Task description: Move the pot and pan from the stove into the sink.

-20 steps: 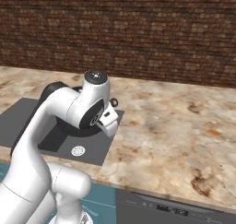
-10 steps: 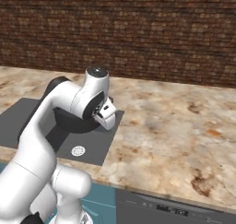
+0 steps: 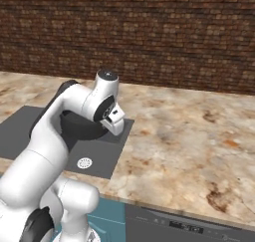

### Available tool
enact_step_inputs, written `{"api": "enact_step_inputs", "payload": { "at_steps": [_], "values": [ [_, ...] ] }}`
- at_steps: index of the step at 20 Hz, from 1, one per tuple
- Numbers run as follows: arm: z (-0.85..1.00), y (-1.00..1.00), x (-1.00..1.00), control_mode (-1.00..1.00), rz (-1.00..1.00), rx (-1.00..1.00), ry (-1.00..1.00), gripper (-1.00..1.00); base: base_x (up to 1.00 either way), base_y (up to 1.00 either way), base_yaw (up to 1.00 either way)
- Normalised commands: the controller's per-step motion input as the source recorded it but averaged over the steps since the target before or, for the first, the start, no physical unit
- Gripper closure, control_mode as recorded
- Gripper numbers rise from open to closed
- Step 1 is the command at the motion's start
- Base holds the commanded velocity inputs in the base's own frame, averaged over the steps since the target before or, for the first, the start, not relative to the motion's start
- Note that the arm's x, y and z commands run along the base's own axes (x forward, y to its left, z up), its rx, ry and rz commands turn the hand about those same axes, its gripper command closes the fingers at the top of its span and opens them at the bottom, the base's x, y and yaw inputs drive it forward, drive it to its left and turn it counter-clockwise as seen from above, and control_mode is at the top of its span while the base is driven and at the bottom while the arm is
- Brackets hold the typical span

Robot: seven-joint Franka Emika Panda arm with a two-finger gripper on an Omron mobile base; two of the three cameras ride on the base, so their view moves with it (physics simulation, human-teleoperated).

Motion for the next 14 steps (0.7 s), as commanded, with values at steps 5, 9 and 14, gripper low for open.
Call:
{"api": "enact_step_inputs", "payload": {
  "at_steps": [5,9,14],
  "values": [
    [-0.38,0.16,0.38,-1.0,0.01,0.0,0.05,1.0,0.0,0.0,0.0],
    [-0.52,0.14,0.3,-1.0,0.0,0.0,0.05,1.0,0.0,0.0,0.0],
    [-0.54,0.16,0.02,-1.0,0.0,0.0,0.0,1.0,0.0,0.0,0.0]
  ]
}}
